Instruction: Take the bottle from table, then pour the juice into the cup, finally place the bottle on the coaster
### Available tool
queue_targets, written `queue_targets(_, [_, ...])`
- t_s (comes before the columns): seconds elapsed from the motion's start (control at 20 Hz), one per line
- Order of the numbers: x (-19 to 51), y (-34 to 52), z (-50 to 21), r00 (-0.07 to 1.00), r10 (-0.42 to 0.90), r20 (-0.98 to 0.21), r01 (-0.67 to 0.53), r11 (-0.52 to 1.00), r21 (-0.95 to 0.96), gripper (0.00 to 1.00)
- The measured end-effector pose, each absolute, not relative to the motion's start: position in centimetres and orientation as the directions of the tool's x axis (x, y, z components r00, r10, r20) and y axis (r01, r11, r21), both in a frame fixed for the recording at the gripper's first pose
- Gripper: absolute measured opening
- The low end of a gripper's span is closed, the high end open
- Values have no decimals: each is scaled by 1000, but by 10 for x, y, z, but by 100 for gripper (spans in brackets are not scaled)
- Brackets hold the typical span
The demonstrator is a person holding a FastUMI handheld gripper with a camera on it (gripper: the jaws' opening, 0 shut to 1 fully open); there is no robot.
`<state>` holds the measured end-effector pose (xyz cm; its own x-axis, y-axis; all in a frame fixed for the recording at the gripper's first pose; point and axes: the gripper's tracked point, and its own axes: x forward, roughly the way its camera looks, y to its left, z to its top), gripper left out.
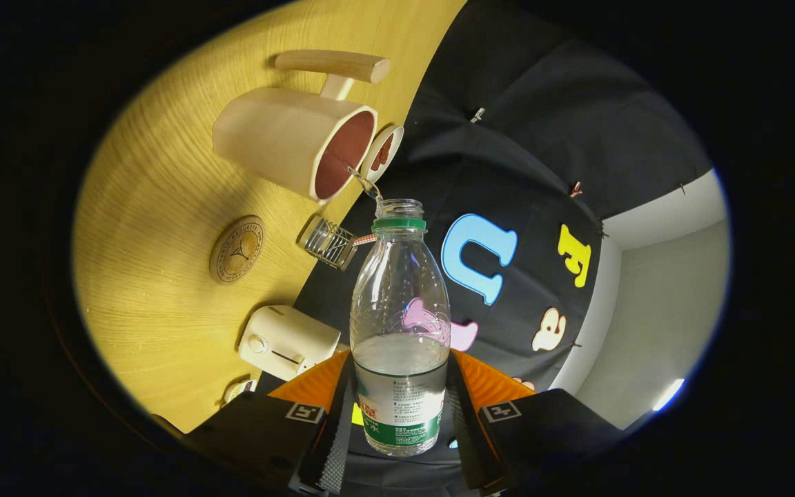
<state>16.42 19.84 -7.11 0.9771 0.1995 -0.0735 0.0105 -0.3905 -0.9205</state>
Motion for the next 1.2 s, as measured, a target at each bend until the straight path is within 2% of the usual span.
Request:
queue_targets(0.8, [165,217,-51,953,296,-64,116,-551,-827,67])
queue_targets(1.2, [164,224,-46,947,317,-45,155,-577,-802,67])
